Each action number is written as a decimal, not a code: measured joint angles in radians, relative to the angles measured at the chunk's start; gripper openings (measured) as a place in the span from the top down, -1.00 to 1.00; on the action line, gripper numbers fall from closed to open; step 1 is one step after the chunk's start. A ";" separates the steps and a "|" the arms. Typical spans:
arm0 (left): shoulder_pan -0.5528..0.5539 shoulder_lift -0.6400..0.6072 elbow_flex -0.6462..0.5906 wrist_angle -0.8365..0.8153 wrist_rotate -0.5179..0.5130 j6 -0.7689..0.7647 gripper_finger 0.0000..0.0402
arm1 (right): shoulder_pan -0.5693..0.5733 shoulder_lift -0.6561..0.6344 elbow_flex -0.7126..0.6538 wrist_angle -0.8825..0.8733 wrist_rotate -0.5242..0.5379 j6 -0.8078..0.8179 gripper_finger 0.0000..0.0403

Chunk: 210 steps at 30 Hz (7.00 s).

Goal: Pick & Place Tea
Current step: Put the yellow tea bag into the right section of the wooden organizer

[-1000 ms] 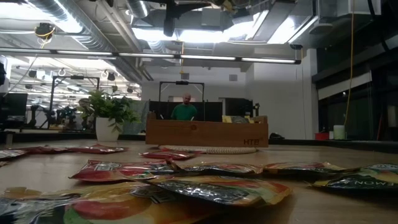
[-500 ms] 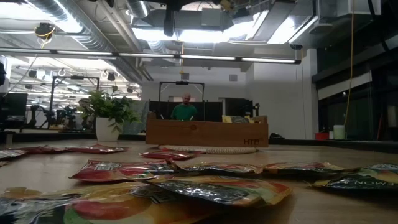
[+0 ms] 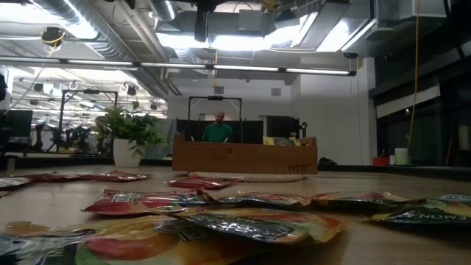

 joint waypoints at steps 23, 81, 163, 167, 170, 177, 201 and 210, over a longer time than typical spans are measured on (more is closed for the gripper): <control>0.000 -0.001 0.001 0.368 0.364 0.322 0.93 | 0.154 -0.157 0.001 0.158 0.033 0.354 -0.31; 0.015 -0.014 0.000 0.440 0.469 0.201 0.25 | 0.100 -0.141 -0.018 0.196 -0.135 0.267 0.98; -0.063 -0.015 0.000 0.303 0.227 0.276 0.40 | 0.031 -0.112 -0.008 0.345 -0.107 0.023 0.99; -0.063 -0.015 0.000 0.305 0.227 0.276 0.42 | 0.031 -0.112 -0.008 0.345 -0.108 0.022 0.99; -0.062 -0.015 0.000 0.304 0.226 0.300 0.43 | 0.031 -0.112 -0.008 0.345 -0.108 0.020 0.99; -0.063 -0.015 0.000 0.301 0.227 0.319 0.80 | 0.031 -0.113 -0.008 0.345 -0.125 0.016 0.99; -0.040 -0.014 0.000 0.300 0.281 0.250 -0.09 | 0.018 -0.113 -0.008 0.114 -0.190 0.072 0.99; -0.005 -0.035 0.000 0.291 0.376 0.211 -0.08 | -0.069 -0.113 -0.012 0.018 -0.255 -0.024 0.99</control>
